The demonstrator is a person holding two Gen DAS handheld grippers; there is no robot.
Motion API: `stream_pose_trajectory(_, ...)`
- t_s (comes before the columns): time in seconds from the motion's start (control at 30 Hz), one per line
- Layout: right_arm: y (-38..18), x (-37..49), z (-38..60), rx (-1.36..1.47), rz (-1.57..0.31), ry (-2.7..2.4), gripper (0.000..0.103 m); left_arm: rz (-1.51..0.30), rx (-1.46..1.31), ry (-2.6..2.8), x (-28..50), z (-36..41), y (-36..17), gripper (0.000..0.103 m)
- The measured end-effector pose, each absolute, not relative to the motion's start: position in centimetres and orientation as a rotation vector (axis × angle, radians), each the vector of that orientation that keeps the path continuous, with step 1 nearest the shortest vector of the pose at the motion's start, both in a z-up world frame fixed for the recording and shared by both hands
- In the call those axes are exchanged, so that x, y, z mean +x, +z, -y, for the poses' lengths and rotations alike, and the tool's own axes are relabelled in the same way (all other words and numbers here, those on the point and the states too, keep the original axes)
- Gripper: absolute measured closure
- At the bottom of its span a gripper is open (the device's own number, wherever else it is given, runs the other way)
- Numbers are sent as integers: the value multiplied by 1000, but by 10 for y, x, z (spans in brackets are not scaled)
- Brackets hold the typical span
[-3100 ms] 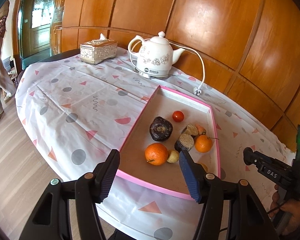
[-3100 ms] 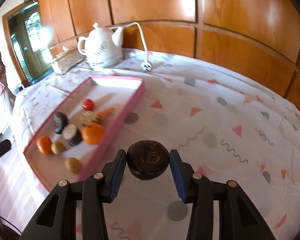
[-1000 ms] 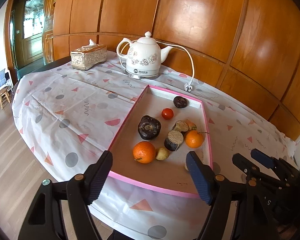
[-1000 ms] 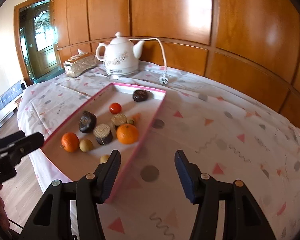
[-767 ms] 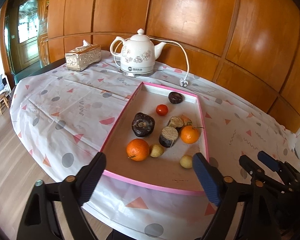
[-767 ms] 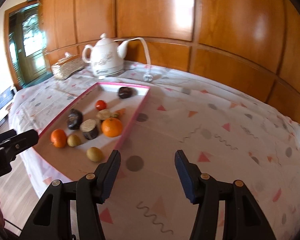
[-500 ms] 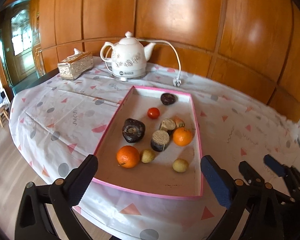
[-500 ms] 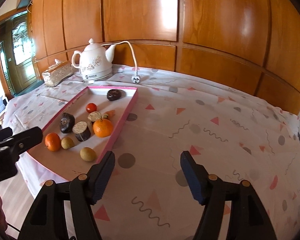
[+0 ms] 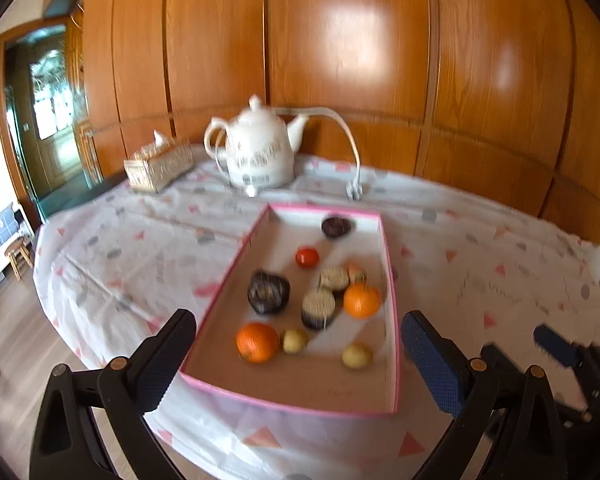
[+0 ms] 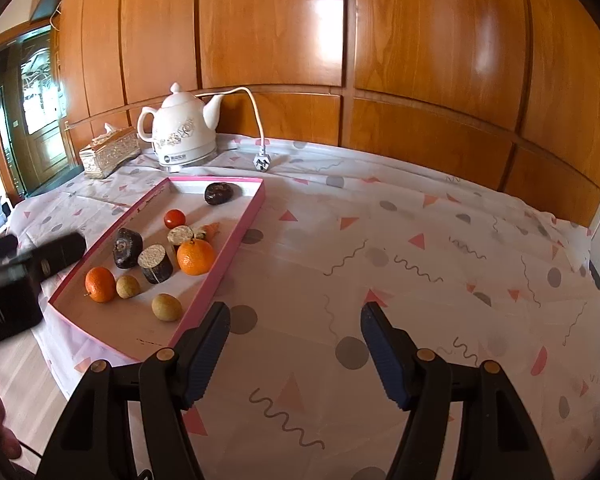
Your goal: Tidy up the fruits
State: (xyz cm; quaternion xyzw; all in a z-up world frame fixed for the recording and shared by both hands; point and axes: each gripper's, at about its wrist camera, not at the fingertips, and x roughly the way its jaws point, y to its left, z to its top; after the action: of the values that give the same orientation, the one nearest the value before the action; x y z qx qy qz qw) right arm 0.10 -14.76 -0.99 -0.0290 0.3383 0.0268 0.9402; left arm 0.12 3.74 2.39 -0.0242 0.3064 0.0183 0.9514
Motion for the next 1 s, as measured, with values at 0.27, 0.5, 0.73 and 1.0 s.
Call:
stream_pose_trajectory(0.27,-10,0,143,-82,-672,66,34,-547,-112,11,-7,-40,32,0)
stream_pose_trajectory(0.5,-9,-2,144,-76,-669,51,34,-618,-108,38,-8,-38,9,0)
stream_pose_trajectory(0.73,-10,-3,145,-71,-670,32,34,-638,-121,35,-12,-42,0,0)
stream_pose_trajectory(1.0,-12,-3,143,-79,-677,36,34,-640,-145,30,-11,-47,-1,0)
